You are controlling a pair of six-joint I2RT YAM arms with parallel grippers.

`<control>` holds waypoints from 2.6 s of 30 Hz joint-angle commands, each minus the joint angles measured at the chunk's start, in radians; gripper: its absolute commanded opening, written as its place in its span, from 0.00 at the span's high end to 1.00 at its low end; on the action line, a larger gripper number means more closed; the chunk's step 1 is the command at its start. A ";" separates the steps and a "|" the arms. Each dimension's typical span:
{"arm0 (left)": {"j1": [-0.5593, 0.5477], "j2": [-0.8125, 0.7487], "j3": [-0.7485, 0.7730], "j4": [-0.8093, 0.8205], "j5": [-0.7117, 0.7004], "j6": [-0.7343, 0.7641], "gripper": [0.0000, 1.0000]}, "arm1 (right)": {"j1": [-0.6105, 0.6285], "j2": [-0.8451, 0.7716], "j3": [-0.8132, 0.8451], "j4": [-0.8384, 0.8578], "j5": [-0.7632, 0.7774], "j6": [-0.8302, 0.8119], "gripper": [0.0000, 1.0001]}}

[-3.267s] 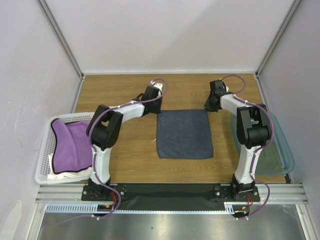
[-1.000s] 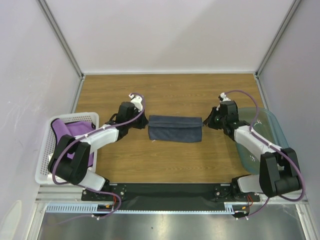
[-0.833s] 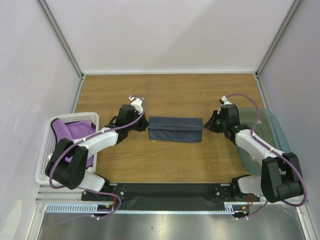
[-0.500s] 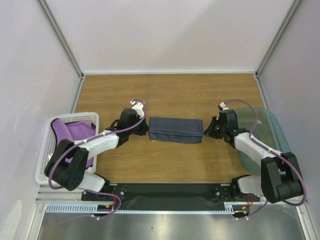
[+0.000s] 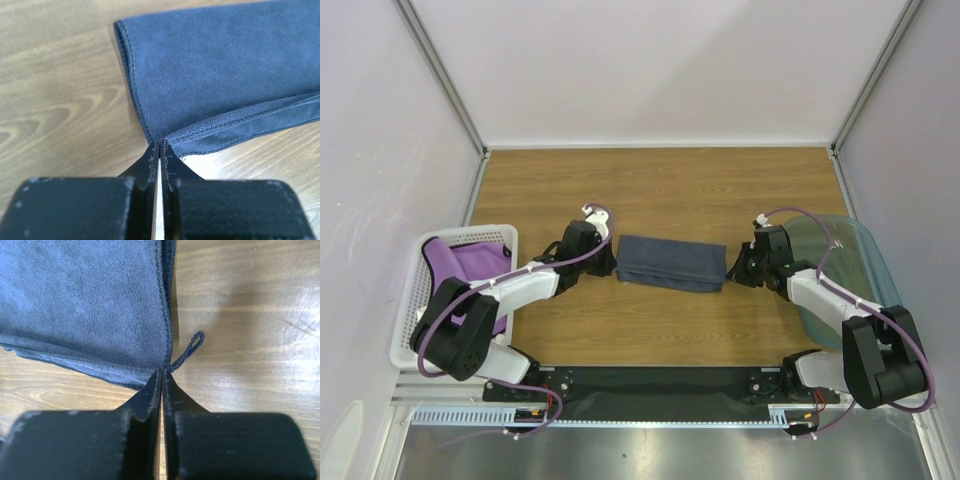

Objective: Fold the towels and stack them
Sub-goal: Fold the towel

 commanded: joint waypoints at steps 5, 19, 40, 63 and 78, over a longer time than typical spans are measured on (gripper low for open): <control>-0.006 0.003 0.023 -0.131 -0.125 -0.029 0.76 | 0.034 -0.033 0.020 -0.139 0.027 -0.010 0.67; -0.040 -0.129 0.184 -0.228 -0.190 -0.173 0.02 | 0.049 -0.122 0.159 -0.187 0.059 0.045 0.46; -0.141 0.184 0.221 -0.093 -0.098 -0.342 0.38 | 0.203 0.120 0.166 -0.169 0.142 0.062 0.79; -0.261 0.226 0.272 -0.315 -0.438 -0.294 0.35 | 0.210 -0.038 0.211 -0.281 0.158 0.075 0.89; -0.270 0.230 0.396 -0.398 -0.619 -0.367 0.32 | 0.333 0.211 0.235 -0.110 0.140 0.116 0.97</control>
